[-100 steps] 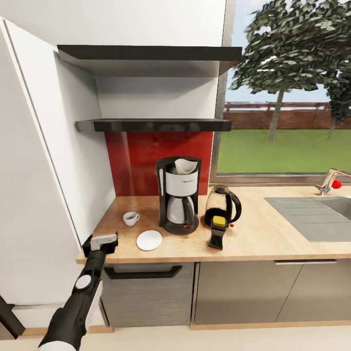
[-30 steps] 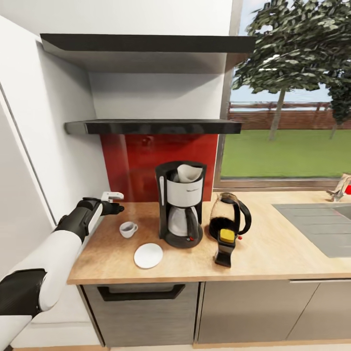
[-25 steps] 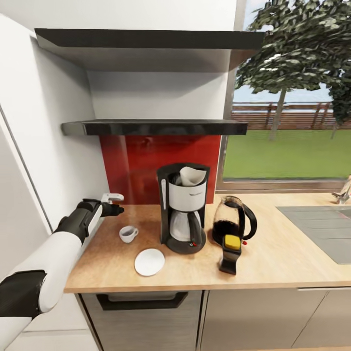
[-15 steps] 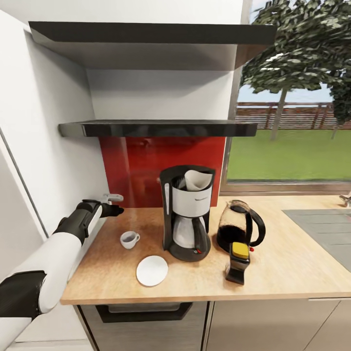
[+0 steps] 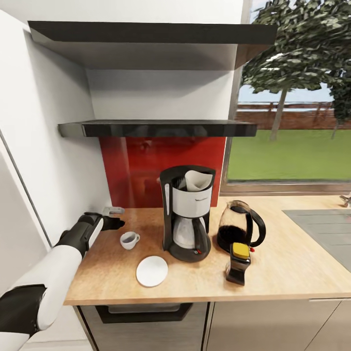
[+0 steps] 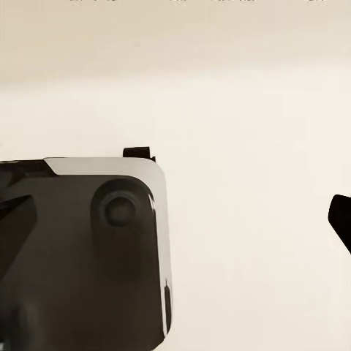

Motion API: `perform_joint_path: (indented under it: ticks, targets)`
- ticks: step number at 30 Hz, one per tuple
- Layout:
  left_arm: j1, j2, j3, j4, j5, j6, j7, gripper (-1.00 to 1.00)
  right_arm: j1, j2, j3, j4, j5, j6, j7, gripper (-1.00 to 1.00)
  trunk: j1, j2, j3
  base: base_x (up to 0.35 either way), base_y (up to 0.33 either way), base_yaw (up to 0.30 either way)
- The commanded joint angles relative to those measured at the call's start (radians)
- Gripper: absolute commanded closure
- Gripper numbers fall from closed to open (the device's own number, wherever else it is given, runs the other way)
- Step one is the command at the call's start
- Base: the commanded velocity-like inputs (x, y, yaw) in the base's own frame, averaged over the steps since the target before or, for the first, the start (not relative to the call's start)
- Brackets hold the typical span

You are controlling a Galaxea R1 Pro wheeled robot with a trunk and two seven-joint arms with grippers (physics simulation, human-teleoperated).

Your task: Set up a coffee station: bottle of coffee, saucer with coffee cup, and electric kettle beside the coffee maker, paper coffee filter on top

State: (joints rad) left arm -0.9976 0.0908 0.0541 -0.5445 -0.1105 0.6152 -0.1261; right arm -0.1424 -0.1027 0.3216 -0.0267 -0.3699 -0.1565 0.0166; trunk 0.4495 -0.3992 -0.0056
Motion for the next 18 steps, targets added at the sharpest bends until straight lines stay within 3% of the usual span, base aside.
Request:
perform_joint_path:
  ticks: [1, 11, 18]
  targets:
    - [0.001, 0.000, 0.006, -0.001, -0.011, 0.004, -0.009, -1.00, 0.000, 0.000, 0.008, 0.001, -0.010, -0.003, 0.002, -1.00, 0.001, -0.001, -0.001, 0.090, 0.000, 0.000]
    - [0.032, 0.001, 0.006, -0.001, -0.009, 0.005, -0.009, -1.00, 0.000, 0.000, 0.008, 0.001, -0.010, -0.003, 0.002, -1.00, 0.001, -0.001, -0.001, 0.216, 0.000, 0.000]
    - [0.041, -0.001, 0.006, 0.010, -0.009, 0.006, -0.009, -1.00, 0.000, 0.000, 0.008, 0.001, -0.009, -0.003, 0.002, -1.00, 0.001, -0.001, -0.001, 0.050, 0.000, 0.000]
